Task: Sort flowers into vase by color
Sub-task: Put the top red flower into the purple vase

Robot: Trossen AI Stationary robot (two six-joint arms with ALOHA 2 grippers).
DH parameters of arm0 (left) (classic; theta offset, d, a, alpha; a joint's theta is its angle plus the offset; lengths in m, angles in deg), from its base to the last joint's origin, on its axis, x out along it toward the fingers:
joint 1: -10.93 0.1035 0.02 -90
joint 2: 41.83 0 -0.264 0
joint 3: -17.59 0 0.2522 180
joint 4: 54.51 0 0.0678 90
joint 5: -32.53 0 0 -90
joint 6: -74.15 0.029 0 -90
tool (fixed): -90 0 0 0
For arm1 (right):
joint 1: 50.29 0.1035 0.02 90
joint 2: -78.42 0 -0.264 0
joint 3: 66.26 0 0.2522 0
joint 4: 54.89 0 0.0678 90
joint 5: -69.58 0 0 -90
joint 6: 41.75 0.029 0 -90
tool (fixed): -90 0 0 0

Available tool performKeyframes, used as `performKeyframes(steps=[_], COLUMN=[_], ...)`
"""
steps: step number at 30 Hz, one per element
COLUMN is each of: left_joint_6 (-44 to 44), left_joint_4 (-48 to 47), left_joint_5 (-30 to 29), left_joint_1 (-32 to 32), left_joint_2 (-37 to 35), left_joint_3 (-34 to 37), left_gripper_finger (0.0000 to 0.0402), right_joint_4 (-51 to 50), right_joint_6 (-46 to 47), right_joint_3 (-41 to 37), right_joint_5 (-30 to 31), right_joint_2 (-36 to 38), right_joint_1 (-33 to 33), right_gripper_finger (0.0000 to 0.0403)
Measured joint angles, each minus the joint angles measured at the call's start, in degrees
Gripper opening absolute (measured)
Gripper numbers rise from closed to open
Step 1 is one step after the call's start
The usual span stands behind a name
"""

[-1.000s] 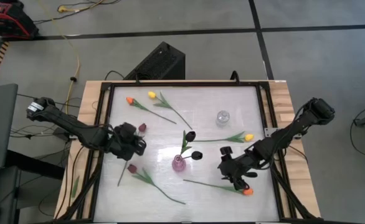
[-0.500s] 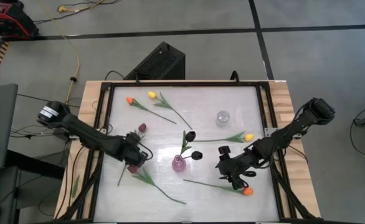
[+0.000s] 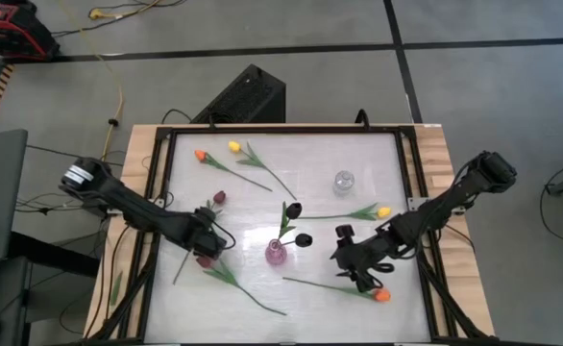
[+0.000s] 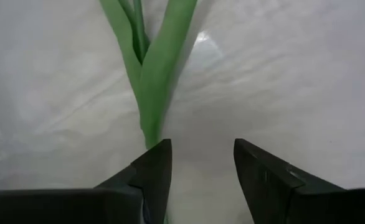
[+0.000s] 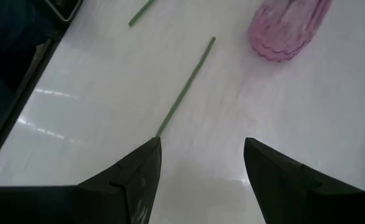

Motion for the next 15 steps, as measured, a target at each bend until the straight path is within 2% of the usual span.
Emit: performKeyframes(steps=[15], left_joint_6=[-0.12], left_joint_4=[-6.38], left_joint_5=[2.12], left_joint_1=[0.00], left_joint_2=[-0.61], left_joint_3=[0.00], left_gripper_finger=[0.0146], right_joint_4=[-0.14], right_joint_6=[0.04], right_joint_3=[0.00], right_joint_5=[-0.07], right_joint_2=[0.00], right_joint_1=[-2.09], right_gripper_finger=[0.0256])
